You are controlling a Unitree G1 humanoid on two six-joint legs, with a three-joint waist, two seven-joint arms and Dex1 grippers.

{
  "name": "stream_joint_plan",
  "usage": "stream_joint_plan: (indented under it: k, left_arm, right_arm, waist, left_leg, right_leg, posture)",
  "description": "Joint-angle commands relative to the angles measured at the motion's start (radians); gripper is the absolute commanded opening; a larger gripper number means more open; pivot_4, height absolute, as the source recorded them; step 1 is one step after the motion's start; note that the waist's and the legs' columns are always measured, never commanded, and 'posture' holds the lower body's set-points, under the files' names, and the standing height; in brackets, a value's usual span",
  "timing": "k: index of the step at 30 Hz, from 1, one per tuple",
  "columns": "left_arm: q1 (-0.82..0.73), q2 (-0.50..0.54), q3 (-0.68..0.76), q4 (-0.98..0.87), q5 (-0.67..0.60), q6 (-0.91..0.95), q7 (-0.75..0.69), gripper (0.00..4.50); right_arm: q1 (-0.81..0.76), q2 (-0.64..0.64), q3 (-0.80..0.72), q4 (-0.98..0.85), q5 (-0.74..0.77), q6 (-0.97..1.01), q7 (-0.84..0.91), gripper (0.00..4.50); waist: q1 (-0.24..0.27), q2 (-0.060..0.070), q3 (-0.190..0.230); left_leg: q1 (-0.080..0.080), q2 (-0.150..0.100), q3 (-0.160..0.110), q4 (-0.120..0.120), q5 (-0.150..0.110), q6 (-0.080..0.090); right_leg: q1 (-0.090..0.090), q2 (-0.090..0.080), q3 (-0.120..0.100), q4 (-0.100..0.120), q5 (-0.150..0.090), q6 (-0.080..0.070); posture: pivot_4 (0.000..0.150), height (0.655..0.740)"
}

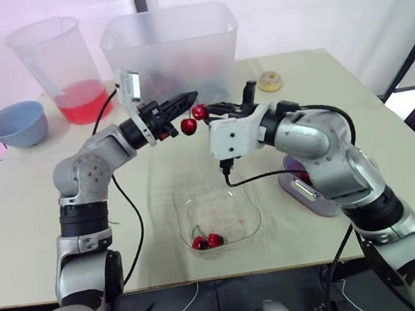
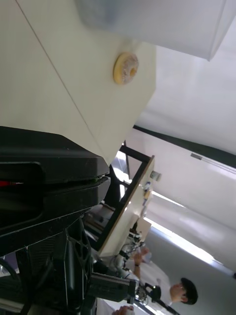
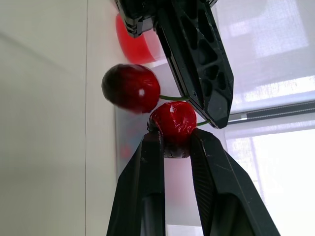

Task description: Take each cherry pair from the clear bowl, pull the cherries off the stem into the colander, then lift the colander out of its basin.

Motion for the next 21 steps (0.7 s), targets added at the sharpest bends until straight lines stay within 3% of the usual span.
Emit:
stream_joint_plan:
  k: [1,2,6,8,12,16,19,21]
  left_arm:
    - [-0.031,0.009,0.037,-0.012,-0.017,-0.011,0.0,0.0]
    - [-0.032,0.01,0.036,-0.011,-0.018,-0.012,-0.001,0.0]
    - [-0.035,0.017,0.037,-0.004,-0.017,-0.012,-0.008,0.0]
    - [-0.03,0.029,0.037,-0.005,-0.015,-0.009,-0.019,0.0]
    - [-0.032,0.069,0.028,-0.002,-0.021,-0.002,-0.09,0.0]
    - [-0.036,0.104,0.018,-0.014,-0.045,0.012,-0.187,0.0]
    - [-0.024,0.131,0.009,-0.049,-0.08,0.039,-0.276,0.0]
    - [-0.012,0.144,0.004,-0.077,-0.103,0.058,-0.318,0.0]
  right_arm:
    - [0.009,0.023,-0.05,-0.059,0.072,0.032,0.024,1.31]
    - [0.008,0.007,-0.044,-0.061,0.057,0.012,0.027,1.52]
    - [0.025,-0.049,-0.026,-0.067,0.012,-0.043,0.042,3.54]
    - [0.062,-0.076,-0.066,-0.097,0.062,-0.021,0.077,4.48]
    - [0.15,-0.094,-0.193,-0.155,0.2,0.095,0.12,4.48]
    - [0.198,0.011,-0.354,-0.204,0.339,0.388,0.057,4.48]
    - [0.219,0.061,-0.488,-0.24,0.682,0.624,0.206,4.48]
    - [0.239,0.076,-0.535,-0.271,0.767,0.726,0.182,4.48]
  waist:
    - [0.0,0.0,0.0]
    - [0.0,0.0,0.0]
    - [0.001,0.0,0.0]
    - [0.002,0.0,0.0]
    - [0.001,0.0,0.0]
    - [0.0,0.0,0.0]
    - [0.0,0.0,0.0]
    - [0.0,0.0,0.0]
  left_leg:
    - [0.0,0.0,0.0,0.0,0.0,0.0]
    - [0.0,0.0,0.0,0.0,0.0,0.0]
    - [0.0,0.0,0.0,0.0,0.0,0.0]
    - [0.0,0.0,0.0,0.0,0.0,0.0]
    - [0.0,0.0,0.0,0.0,0.0,0.0]
    - [0.0,0.0,0.0,0.0,0.0,0.0]
    - [0.0,0.0,-0.001,0.0,0.0,0.0]
    - [0.0,0.001,-0.001,0.0,0.0,0.0]
  right_leg:
    - [0.0,0.0,0.0,0.0,0.0,0.0]
    - [0.0,0.0,0.0,0.0,0.0,0.0]
    - [0.0,0.0,0.0,0.0,0.0,0.0]
    - [0.0,0.0,0.0,0.0,0.0,0.0]
    - [0.001,0.0,0.0,0.0,0.0,0.0]
    - [0.001,0.001,0.0,0.0,0.0,0.0]
    - [0.001,0.0,0.0,0.0,0.0,0.0]
    - [0.002,0.0,0.0,-0.001,0.0,0.0]
  posture:
    - [0.15,0.74]
    - [0.15,0.74]
    - [0.15,0.74]
    - [0.15,0.74]
    - [0.15,0.74]
    - [0.15,0.74]
    - [0.15,0.74]
    - [0.15,0.74]
